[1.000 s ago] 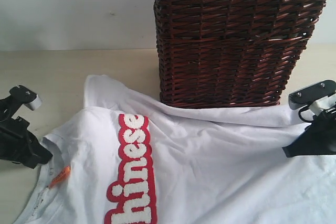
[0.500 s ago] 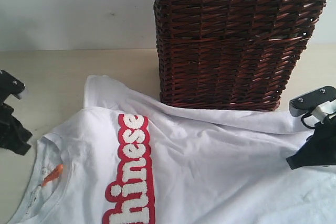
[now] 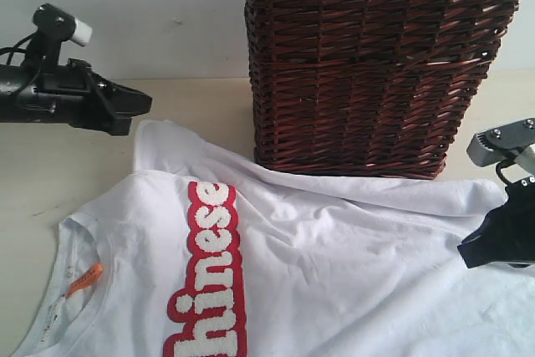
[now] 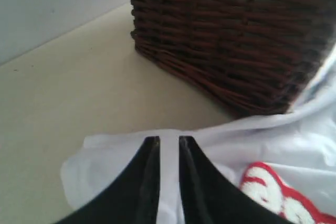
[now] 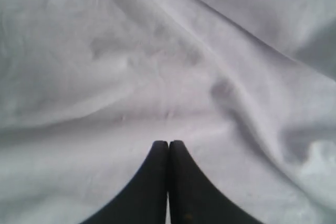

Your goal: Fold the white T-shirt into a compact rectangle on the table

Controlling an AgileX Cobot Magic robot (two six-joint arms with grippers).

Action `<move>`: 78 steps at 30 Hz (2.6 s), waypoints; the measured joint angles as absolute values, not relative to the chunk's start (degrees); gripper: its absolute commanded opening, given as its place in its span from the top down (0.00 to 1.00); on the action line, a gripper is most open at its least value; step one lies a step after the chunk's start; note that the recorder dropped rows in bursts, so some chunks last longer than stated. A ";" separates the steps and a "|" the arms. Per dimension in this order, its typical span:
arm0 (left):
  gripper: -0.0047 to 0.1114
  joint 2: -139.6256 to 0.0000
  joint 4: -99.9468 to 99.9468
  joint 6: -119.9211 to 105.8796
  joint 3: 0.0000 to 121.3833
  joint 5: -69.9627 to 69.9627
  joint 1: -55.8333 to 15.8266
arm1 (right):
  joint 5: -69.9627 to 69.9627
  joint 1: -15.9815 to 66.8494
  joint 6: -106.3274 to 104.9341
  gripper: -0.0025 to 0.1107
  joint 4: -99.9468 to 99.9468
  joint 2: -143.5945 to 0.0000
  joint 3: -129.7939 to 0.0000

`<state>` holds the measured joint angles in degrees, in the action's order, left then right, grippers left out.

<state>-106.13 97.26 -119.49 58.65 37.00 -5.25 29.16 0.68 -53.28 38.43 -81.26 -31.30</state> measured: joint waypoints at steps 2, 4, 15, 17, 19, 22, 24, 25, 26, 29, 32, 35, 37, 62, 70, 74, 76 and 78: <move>0.76 -111.45 97.80 -118.39 63.15 35.99 -5.23 | 30.00 0.68 -53.28 0.98 39.05 -80.45 -31.30; 0.77 -113.83 97.80 -116.95 65.28 35.58 -5.23 | 31.70 0.68 -53.28 0.98 39.18 -80.45 -31.30; 0.78 -117.18 80.70 -105.39 66.98 37.32 -5.23 | 35.44 0.68 -58.03 0.98 39.27 -85.09 -30.83; 0.78 -117.71 79.68 -105.36 67.10 37.20 -5.23 | 35.44 0.68 -58.93 0.98 39.27 -85.98 -30.83; 0.78 -118.75 79.28 -105.81 67.10 36.63 -5.28 | 35.44 0.68 -59.47 0.98 39.27 -86.59 -30.83; 0.87 -120.23 78.92 -107.74 67.10 36.34 -5.28 | 35.44 0.68 -60.65 0.98 38.53 -87.08 -30.83; 0.96 -121.37 79.05 -109.59 67.10 36.31 -5.28 | 35.44 0.68 -60.85 0.98 36.83 -87.24 -30.83; 0.96 -121.72 79.33 -110.57 67.10 36.31 -5.28 | 35.44 0.68 -60.89 0.98 35.94 -87.24 -30.83; 0.96 -122.33 79.67 -111.85 67.10 36.31 -5.38 | 35.44 0.68 -60.89 0.98 35.33 -87.24 -30.83; 0.96 -123.72 80.59 -114.58 67.77 35.95 -5.67 | 35.44 0.68 -60.89 0.98 34.55 -87.24 -30.83; 0.96 -124.72 80.85 -117.22 69.83 34.96 -5.67 | 35.55 0.68 -60.89 0.98 34.45 -87.24 -30.83; 0.96 -125.38 80.97 -119.24 72.63 33.14 -5.67 | 36.78 0.68 -60.89 0.98 34.34 -87.24 -30.83; 0.96 -125.92 81.09 -119.75 75.10 31.90 -5.67 | 38.96 0.68 -60.70 0.98 34.34 -87.24 -30.83; 0.96 -108.47 59.23 -80.97 74.49 36.96 -4.00 | 23.08 0.68 -48.87 0.98 28.99 -74.63 -30.83; 0.96 -91.58 87.82 -93.10 74.09 24.47 -3.96 | 0.88 0.68 -39.56 0.98 28.99 -47.45 -31.65; 0.96 -86.17 89.87 -91.35 73.01 25.72 -3.40 | -1.70 0.68 -39.30 0.98 28.99 -35.72 -31.66; 0.96 -84.20 89.94 -89.74 71.59 26.53 -2.63 | -0.73 0.68 -39.30 0.98 28.38 -30.16 -31.66; 0.96 -82.57 90.06 -88.89 69.80 27.25 -1.57 | 2.11 0.68 -39.30 0.98 26.71 -25.69 -31.66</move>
<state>-82.57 90.06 -88.89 69.80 27.25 -1.57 2.11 0.68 -39.30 26.71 -25.69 -31.66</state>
